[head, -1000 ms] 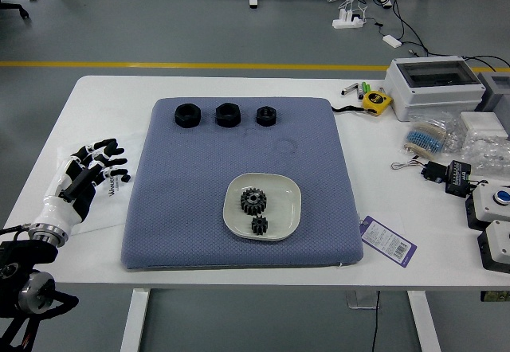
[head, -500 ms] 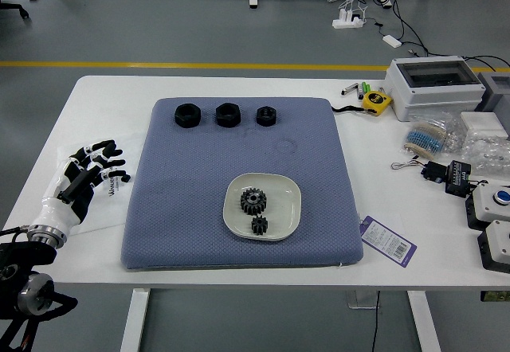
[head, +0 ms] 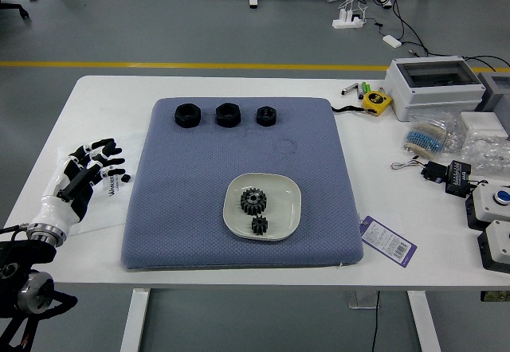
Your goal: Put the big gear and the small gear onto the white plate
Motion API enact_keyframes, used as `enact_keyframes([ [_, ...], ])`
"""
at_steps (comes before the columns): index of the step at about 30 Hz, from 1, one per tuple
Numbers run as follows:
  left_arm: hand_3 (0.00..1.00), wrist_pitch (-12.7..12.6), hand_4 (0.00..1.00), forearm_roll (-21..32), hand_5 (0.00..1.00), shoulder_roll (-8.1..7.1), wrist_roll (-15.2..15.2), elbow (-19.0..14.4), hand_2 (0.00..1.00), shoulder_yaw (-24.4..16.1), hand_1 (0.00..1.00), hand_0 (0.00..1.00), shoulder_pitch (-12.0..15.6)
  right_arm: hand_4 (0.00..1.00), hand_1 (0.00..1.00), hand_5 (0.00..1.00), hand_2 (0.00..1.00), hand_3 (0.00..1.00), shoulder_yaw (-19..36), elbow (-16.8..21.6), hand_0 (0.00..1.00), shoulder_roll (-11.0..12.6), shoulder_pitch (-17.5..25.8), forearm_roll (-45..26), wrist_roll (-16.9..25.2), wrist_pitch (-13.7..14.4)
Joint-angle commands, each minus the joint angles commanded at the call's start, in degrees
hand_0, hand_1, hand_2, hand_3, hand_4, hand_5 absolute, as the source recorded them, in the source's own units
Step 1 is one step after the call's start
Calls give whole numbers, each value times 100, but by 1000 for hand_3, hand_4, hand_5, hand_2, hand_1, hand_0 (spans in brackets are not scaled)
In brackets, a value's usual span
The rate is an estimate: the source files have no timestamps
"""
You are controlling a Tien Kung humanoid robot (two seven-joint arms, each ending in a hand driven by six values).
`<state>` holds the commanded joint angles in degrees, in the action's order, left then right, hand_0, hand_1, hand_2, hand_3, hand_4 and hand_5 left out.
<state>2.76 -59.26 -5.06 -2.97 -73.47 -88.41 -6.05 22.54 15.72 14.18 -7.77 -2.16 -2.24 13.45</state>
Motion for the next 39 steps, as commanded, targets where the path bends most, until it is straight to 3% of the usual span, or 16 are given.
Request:
enact_keyframes([
  [39,616,11,928,-78,424,14,5,18,592,-49,550,471,-9,841,648,678,733,582,22,-1,649,-2,-19,42,-21,-2],
])
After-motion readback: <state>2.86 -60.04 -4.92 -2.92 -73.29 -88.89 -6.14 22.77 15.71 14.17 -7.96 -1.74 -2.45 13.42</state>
